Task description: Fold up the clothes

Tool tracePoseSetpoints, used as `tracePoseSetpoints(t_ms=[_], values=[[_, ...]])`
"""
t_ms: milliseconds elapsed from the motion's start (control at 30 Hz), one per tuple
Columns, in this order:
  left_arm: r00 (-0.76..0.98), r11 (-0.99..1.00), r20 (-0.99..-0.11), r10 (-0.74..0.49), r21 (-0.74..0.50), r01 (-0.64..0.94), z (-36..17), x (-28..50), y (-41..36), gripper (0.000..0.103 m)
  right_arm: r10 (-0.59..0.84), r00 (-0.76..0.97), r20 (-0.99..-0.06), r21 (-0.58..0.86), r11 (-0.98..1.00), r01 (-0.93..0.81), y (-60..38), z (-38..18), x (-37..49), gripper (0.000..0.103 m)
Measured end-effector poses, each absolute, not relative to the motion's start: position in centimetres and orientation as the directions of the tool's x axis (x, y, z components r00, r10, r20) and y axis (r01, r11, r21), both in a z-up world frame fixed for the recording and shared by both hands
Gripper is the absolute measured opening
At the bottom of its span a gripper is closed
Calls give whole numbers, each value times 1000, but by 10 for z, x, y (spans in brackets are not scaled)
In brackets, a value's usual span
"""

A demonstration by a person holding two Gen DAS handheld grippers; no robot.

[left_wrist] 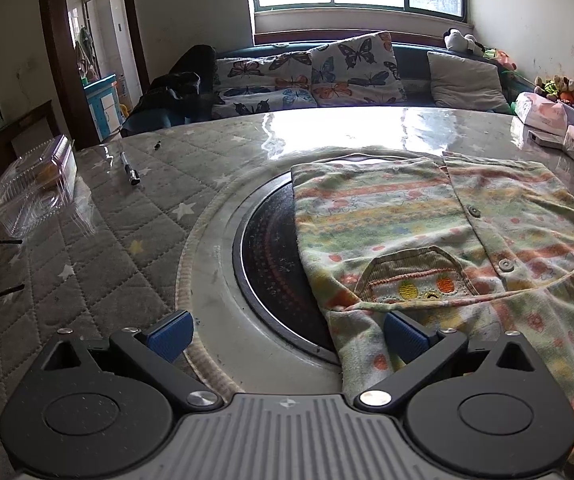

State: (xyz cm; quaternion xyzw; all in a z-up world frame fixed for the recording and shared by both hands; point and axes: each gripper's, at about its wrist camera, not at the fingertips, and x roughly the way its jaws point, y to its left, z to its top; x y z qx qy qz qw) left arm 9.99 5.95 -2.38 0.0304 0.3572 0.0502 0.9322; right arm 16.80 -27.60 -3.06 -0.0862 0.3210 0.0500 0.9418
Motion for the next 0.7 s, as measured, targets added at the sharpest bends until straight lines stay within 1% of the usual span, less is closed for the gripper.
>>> tracePoseSetpoints(t_ms=[67,200,433,567,667,700], values=[[745,994,-659,109,94,-62,-21,94,59,103,63,791,-609,-131,975,-179,-276,-25,157,97],[757,996,-651,47,84,10,-12,66,49,103,141,789,-597,-151,947,-283,-268,-13,120,97],[744,987,-656,-129,-15,159,6,8,28,103,234,778,-583,-183,895,-407,-256,-5,67,97],[699,976,-687,-199,-74,205,7,-10,15,101,256,768,-587,-221,862,-456,-252,-6,39,95],[665,967,-706,-244,-125,223,4,-15,11,93,267,761,-591,-236,846,-479,-251,-7,25,94],[648,963,-716,-260,-142,230,1,-16,9,88,271,756,-596,-240,838,-490,-251,-8,20,93]])
